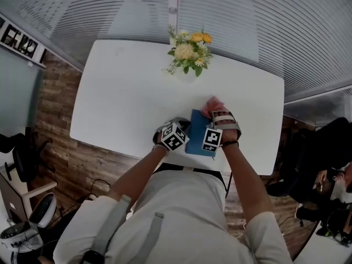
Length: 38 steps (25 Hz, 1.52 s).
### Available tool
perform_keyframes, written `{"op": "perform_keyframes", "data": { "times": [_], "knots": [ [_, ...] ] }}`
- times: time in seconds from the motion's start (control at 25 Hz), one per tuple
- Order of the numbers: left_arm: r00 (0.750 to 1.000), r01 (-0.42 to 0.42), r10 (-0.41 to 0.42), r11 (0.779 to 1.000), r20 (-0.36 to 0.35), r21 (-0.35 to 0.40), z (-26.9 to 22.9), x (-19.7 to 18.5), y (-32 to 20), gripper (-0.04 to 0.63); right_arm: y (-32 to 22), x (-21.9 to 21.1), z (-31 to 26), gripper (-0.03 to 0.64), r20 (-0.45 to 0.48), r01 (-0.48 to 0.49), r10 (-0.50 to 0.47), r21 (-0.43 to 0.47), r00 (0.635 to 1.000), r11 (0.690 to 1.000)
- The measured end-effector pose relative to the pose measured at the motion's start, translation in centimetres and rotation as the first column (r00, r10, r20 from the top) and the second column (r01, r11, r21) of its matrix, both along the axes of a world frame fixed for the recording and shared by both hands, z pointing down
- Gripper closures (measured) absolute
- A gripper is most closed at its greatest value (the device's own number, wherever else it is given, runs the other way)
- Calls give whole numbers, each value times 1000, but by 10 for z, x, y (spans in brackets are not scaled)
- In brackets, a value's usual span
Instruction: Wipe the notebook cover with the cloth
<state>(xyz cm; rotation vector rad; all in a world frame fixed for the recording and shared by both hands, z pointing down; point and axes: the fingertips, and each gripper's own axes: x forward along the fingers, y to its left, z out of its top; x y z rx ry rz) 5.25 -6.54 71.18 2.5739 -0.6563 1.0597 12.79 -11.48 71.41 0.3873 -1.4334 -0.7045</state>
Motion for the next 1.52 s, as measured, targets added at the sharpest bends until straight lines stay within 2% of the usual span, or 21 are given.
{"op": "perform_keyframes", "data": {
  "times": [0.24,0.4,0.84,1.52],
  "knots": [
    [1000,0,0,1000,2,-2,1,0,-1,594,1,2,8,604,5,-27,27,-20,1000,999],
    [1000,1,-1,1000,2,-3,2,0,-2,594,2,1,7,609,-19,-21,21,-1,1000,1000],
    [1000,2,-2,1000,3,2,-1,0,-1,594,16,-2,3,614,-7,7,-7,25,1000,1000],
    [1000,5,-5,1000,6,3,2,0,-2,594,22,-3,6,617,0,-3,3,21,1000,1000]
  ]
}}
